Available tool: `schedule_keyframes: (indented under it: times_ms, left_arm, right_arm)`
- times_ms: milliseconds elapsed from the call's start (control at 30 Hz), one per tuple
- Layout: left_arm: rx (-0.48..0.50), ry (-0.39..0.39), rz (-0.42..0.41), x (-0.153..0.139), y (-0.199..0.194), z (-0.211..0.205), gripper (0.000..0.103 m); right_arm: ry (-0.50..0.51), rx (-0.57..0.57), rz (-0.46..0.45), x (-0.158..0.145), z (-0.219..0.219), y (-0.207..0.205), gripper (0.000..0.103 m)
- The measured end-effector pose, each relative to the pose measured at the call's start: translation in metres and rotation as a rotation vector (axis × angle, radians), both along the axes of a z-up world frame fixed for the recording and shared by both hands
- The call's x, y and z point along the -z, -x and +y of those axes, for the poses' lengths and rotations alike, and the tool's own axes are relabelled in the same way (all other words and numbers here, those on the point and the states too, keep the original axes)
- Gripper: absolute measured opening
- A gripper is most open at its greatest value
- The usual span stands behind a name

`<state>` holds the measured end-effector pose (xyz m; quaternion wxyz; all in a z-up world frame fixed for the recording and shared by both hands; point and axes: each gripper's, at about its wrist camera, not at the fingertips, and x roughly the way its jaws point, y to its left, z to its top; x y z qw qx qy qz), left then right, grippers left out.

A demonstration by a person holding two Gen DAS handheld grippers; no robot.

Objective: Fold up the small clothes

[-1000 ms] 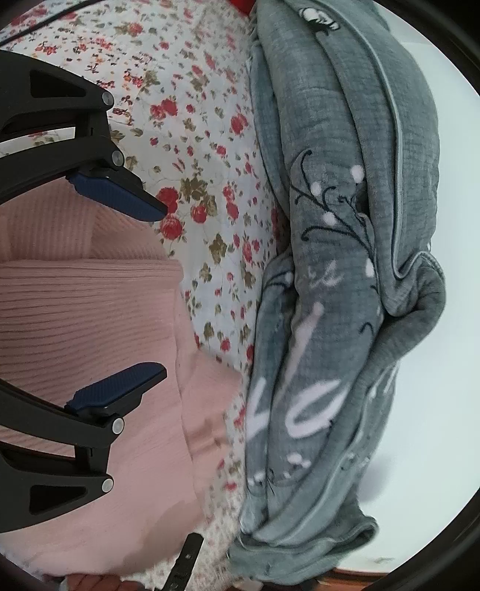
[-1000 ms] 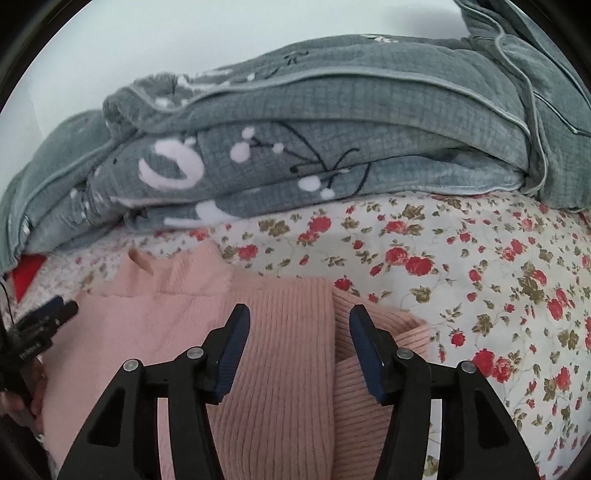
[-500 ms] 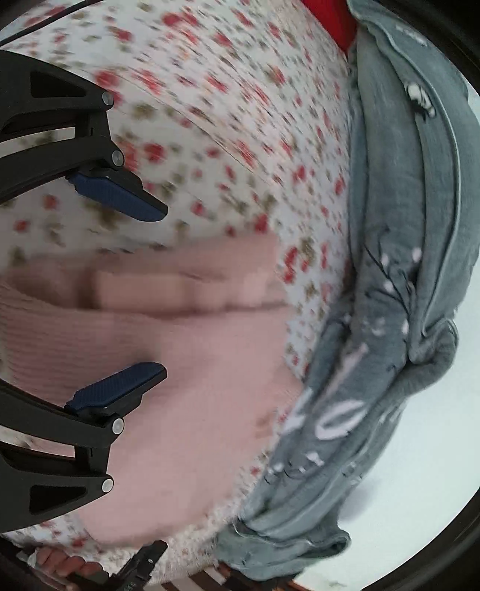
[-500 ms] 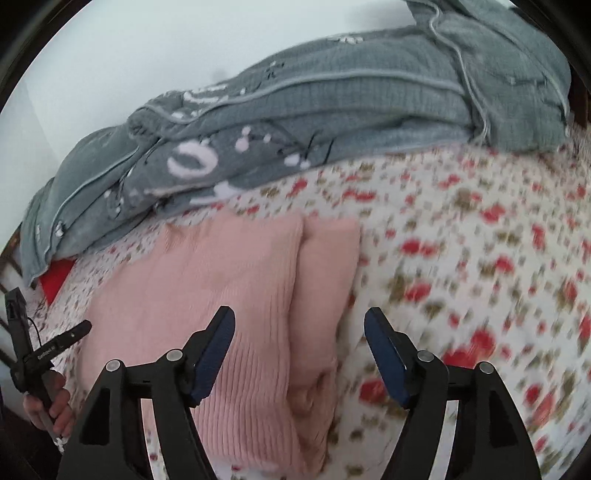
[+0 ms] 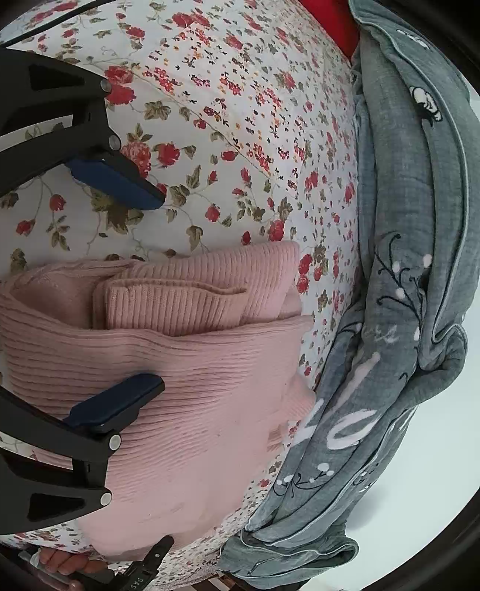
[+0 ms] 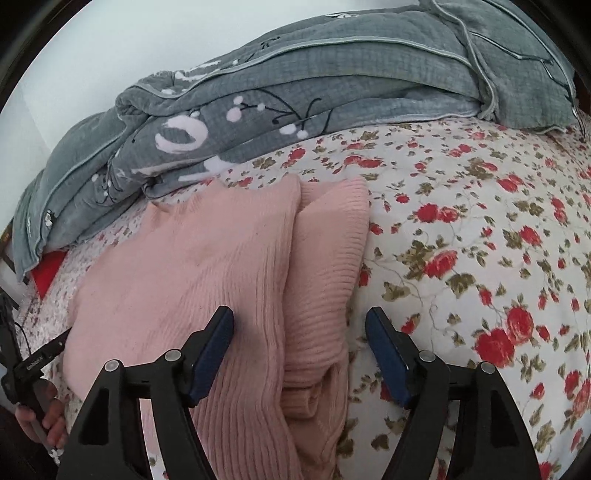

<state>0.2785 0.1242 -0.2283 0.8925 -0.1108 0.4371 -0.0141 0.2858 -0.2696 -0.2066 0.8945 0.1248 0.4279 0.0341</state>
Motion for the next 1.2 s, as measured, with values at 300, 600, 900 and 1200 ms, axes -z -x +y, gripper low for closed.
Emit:
schedule_keyframes:
  times_ms: [300, 600, 900, 1200]
  left_arm:
    - [0.032, 0.105, -0.004, -0.001, -0.007, 0.004, 0.089]
    - [0.015, 0.348, -0.009, 0.009, -0.028, 0.022, 0.065]
    - [0.024, 0.414, -0.026, 0.018, -0.038, 0.027, 0.048]
    - [0.027, 0.485, -0.067, 0.018, -0.030, 0.034, 0.025]
  right_arm:
    - [-0.094, -0.007, -0.009, 0.004, -0.009, -0.007, 0.047]
    - [-0.100, -0.013, -0.002, 0.005, -0.007, -0.006, 0.051]
    - [-0.114, -0.013, 0.000, 0.007, -0.009, -0.007, 0.053]
    - [-0.143, -0.019, -0.050, 0.000, -0.014, -0.001, 0.025]
